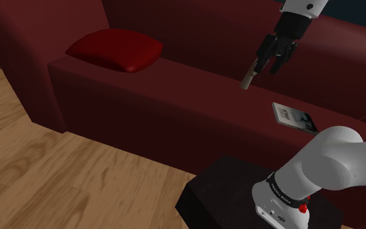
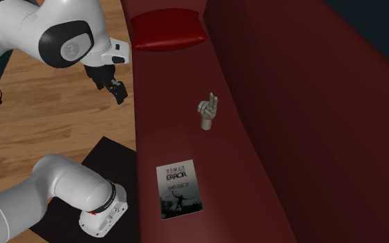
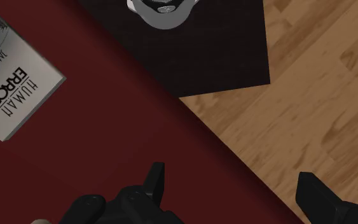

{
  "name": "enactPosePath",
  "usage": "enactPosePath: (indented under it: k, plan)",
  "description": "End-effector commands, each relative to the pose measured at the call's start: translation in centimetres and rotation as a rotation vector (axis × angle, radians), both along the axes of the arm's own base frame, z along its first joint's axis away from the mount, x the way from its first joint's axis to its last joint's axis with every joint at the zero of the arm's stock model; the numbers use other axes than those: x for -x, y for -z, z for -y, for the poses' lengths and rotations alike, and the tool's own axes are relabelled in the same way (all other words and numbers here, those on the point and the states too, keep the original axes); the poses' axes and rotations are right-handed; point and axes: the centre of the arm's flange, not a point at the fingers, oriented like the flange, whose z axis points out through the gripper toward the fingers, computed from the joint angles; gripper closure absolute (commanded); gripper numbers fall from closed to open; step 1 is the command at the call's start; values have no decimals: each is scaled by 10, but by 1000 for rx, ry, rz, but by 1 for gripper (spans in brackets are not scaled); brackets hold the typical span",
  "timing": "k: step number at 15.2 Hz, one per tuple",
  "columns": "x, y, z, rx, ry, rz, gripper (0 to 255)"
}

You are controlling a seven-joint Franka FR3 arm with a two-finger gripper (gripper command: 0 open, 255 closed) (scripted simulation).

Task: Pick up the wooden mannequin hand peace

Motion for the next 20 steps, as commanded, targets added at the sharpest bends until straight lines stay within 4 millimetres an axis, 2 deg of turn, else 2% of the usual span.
enactPosePath:
  k: [1, 11, 20]
  plan:
    - [0, 0, 0, 0, 0, 0, 0]
    - [-46, 16, 106, 97, 28, 17, 0]
    - [-85, 21, 204, 185, 54, 32, 0]
